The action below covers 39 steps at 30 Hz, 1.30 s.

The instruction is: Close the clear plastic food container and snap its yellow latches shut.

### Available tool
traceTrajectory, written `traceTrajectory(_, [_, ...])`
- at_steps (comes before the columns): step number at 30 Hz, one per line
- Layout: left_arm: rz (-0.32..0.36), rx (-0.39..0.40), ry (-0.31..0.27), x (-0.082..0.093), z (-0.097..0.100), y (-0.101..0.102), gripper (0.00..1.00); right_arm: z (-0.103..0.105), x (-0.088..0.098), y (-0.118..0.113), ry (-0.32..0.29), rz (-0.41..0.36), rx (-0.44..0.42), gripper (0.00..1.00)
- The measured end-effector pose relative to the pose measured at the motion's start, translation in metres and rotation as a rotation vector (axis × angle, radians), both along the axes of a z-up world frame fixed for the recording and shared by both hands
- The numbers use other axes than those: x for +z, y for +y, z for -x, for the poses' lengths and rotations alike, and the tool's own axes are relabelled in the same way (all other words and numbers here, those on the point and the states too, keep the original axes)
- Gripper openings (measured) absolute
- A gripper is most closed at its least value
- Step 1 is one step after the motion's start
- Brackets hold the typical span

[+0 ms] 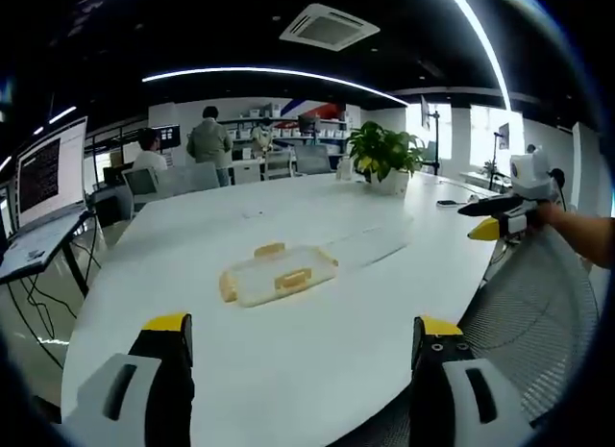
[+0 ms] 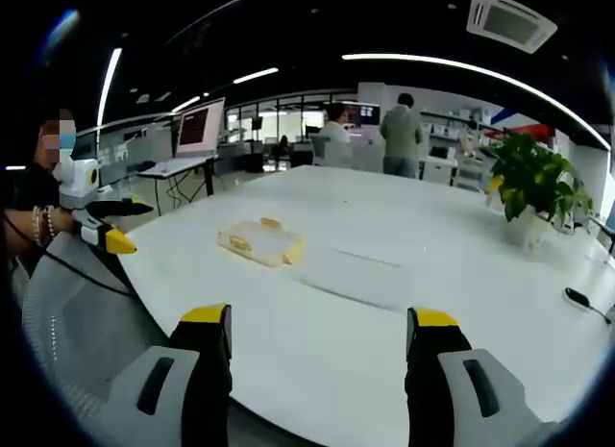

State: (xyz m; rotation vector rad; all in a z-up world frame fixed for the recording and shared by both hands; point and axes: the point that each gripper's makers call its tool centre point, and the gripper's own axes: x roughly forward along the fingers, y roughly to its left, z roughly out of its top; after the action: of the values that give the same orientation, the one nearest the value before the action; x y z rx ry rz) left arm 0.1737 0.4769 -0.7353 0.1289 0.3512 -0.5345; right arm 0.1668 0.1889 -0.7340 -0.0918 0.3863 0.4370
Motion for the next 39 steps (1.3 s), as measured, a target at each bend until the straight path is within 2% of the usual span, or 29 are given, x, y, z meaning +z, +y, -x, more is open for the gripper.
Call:
traceTrajectory(9, [0.014,0.0,0.0,0.0011,0.0,0.0005,0.92,0.0,-0.0011,0.0016,0.005,0.003,0.005,0.71])
traceTrajectory(14, [-0.009,-0.009,0.006,-0.0013,0.0013,0.0001,0.91,0.0006,-0.0013,0.0019,0.006,0.004,0.005,0.71])
traceTrajectory(18, [0.01,-0.005,0.002,0.0008,0.0011,0.0003,0.91,0.0008,-0.0016,0.0023,0.008,0.004,0.007,0.71])
traceTrajectory(39, [-0.015,-0.009,0.014,-0.0024,0.0023,-0.0001,0.9,0.0013,-0.0011,0.0024,0.007,-0.001,0.01,0.71])
